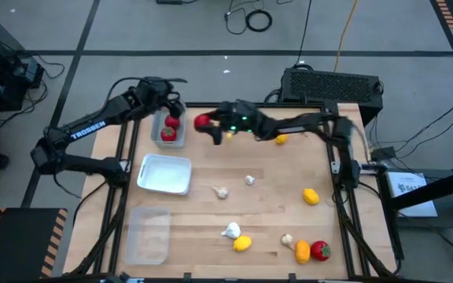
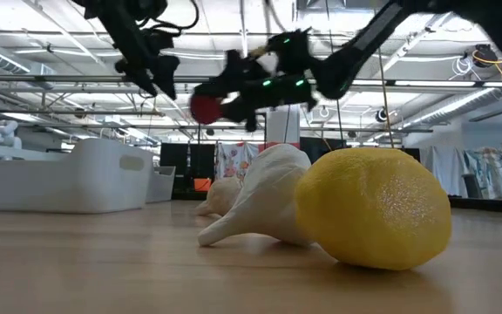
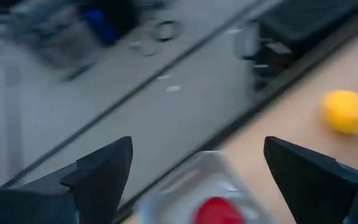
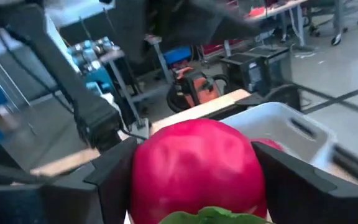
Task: Sort produce into baskets
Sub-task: Put the red tomato into the gray bin
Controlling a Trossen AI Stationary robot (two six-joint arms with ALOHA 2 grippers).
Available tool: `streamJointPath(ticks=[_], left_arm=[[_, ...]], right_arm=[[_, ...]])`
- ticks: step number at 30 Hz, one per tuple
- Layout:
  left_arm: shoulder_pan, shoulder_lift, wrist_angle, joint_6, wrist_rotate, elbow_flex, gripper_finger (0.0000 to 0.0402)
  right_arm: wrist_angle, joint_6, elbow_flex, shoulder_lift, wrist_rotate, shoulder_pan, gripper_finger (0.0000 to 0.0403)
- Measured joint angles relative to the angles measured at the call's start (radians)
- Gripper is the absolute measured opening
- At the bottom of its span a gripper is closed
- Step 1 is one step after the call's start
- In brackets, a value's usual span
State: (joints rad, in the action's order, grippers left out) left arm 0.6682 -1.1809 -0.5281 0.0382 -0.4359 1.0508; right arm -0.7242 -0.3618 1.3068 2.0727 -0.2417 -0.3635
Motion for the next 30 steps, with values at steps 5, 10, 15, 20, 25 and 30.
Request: streamJointPath(ticks=[5,10,15,20,25,30], left_arm=[[0.061,0.000,-0.009,-0.031,-0.013,0.000,0.0370],[0.078,0.000,-0.009,-0.032,0.031,0.000,0.0370],[0.078,0.000,0.000,-0.025,0.034,0.000,0.0370],[0.078,0.000,-0.002,-0.023,0.035,0.000,0.0370],[0.078,0.000,-0.002,-0.023,0.035,0.000,0.0370],[0.078,0.000,-0.002,-0.023,0.035,0.000,0.0370]], right_arm=[[0.007,-0.048,0.254,0.197,0.000,0.030,0.0275],[0.024,0.011,0.486,0.352,0.003,0.047,0.0275],[0.119,0.015,0.673,0.461,0.005,0.052,0.0280],[0.240,0.010,0.812,0.538,0.009,0.051,0.0297],[0.333,0.029,0.856,0.562,0.039,0.047,0.0309],[0.364,0.076,0.857,0.562,0.084,0.040,0.0323]])
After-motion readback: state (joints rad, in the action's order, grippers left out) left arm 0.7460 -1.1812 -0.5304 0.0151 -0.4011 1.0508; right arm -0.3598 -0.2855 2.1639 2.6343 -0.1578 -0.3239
